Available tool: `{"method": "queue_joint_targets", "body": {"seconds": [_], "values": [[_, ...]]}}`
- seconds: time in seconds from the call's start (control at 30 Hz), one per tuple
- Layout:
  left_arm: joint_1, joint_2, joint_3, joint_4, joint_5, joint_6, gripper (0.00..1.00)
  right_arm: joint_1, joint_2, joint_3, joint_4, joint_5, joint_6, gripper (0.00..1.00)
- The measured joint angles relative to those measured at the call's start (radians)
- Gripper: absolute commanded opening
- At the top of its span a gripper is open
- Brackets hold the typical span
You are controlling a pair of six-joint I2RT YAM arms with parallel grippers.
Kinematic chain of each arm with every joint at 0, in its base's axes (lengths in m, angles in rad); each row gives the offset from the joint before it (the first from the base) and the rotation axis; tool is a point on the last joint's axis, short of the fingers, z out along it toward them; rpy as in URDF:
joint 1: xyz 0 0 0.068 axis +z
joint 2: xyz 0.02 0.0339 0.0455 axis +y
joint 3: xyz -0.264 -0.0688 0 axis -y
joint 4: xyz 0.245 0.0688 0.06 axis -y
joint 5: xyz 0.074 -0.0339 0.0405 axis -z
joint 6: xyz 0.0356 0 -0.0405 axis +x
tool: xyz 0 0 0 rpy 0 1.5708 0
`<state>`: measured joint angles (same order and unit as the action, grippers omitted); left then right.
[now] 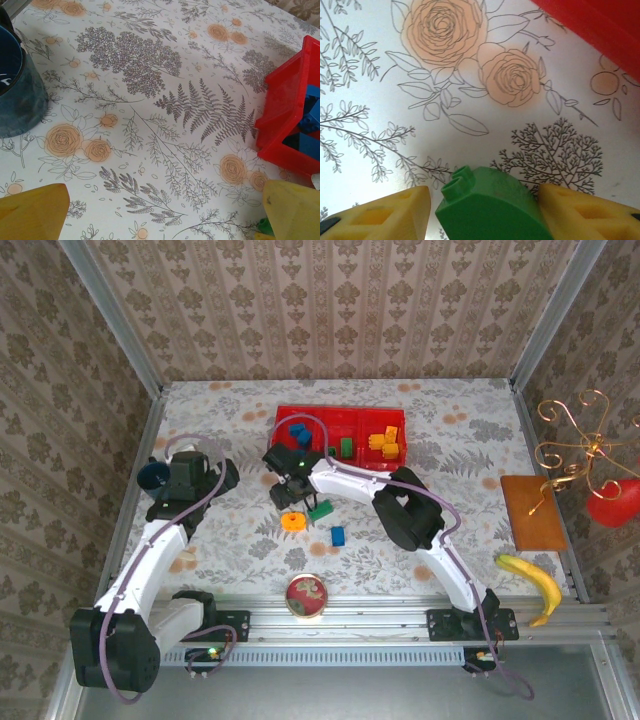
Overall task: Sort the legos into containers by color
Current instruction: Pick up the lego from the center of the table.
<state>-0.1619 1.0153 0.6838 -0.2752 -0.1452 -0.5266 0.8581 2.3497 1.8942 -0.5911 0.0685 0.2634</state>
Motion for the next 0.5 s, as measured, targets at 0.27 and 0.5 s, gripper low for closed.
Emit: {"method": "queue_joint_targets", "body": {"seconds": [0.27, 0.5], "values": [[0.0, 0.005, -0.001, 0.0, 0.01, -0.005, 1.0, 0.004, -0.002, -0.005, 0.0, -0.009, -0.002, 0.55], [0.0, 0.013, -0.001, 0.009, 0.012, -0.005, 1.0, 0.011, -0.01, -0.018, 0.001, -0.008, -0.005, 0.45]]}}
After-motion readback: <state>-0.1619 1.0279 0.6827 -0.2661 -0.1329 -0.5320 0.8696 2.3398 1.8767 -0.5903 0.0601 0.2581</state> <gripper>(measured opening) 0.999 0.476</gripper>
